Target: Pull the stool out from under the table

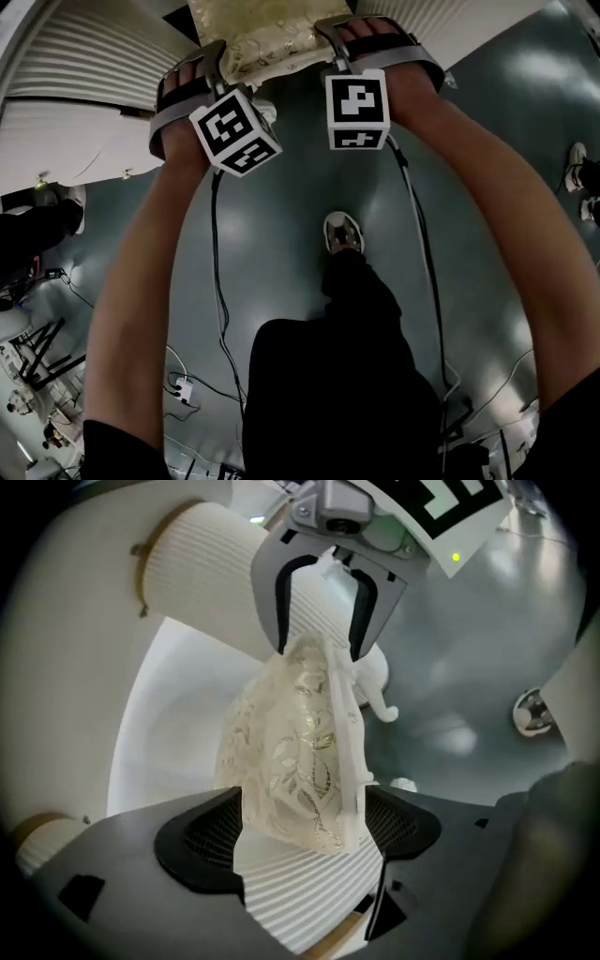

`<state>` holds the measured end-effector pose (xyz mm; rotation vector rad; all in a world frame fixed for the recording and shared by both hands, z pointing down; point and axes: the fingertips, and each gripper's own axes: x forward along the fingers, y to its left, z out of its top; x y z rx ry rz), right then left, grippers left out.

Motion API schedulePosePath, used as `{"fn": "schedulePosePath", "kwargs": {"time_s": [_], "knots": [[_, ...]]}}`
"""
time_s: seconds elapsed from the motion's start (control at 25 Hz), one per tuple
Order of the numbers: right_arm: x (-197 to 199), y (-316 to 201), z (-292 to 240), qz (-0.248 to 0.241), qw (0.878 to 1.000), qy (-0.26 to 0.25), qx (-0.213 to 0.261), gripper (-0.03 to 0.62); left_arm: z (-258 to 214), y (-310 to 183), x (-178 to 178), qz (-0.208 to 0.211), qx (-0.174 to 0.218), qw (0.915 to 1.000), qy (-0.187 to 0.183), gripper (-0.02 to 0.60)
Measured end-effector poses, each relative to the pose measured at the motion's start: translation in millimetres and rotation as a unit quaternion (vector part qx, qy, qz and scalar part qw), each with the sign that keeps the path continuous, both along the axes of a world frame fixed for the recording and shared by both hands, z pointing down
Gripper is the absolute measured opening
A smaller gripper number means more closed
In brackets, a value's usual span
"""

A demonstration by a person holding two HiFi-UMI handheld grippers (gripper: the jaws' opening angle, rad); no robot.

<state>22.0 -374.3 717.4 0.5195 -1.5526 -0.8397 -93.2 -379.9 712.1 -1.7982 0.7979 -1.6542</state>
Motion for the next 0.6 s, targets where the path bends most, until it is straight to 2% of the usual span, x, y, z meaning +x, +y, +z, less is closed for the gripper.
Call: {"fn": "schedulePosePath", "kwargs": {"time_s": [0.12,0.28,0.4,0.6], "knots": [[-1,-16,12,0.0,0.999,0.039,-0.004,0.287,15,-12,1,0.002,-0.016,0.9993,-0.033,0.404],[-3,-27,5,0.003,1.0,0.028,0.013,0.284,18,-16,4,-0.001,-0.03,0.9973,-0.067,0.388],[-2,-20,5,0.007,1.0,0.021,0.021,0.265,18,-9,4,-0.007,-0.02,0.9979,-0.062,0.36],[0,-11,4,0.009,0.999,0.029,0.021,0.25,13,5,6,0.006,0.006,0.9993,-0.036,0.304]]}}
